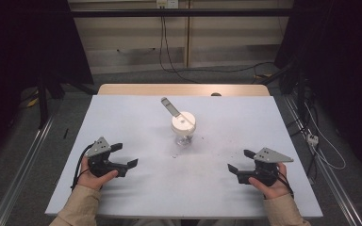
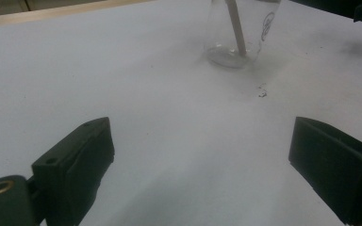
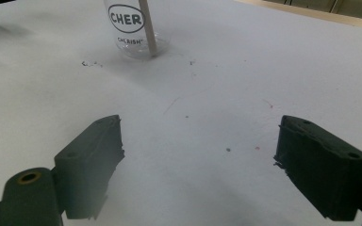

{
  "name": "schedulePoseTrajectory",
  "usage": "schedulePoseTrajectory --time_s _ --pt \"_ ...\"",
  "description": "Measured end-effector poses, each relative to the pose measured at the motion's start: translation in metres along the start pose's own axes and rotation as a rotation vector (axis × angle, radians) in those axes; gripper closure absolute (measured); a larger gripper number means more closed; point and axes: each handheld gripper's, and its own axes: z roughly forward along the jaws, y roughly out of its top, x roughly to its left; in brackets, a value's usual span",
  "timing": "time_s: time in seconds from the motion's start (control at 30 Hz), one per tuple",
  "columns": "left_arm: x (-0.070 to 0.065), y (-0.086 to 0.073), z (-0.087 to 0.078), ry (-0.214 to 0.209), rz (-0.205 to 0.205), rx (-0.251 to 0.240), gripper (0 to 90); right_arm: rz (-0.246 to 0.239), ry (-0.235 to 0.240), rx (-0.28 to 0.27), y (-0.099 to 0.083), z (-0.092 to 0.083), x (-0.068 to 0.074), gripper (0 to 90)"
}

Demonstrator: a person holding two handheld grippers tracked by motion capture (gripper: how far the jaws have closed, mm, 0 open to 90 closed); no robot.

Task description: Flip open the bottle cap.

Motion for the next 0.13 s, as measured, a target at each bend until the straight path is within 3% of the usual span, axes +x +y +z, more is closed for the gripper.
schedulePoseTrajectory --time_s 0.13 --pt "0.0007 -0.0003 0.0007 0.002 -0.008 0.008 6.9 0.001 0.0 0.003 -0.0005 0.0014 -0.0004 15.0"
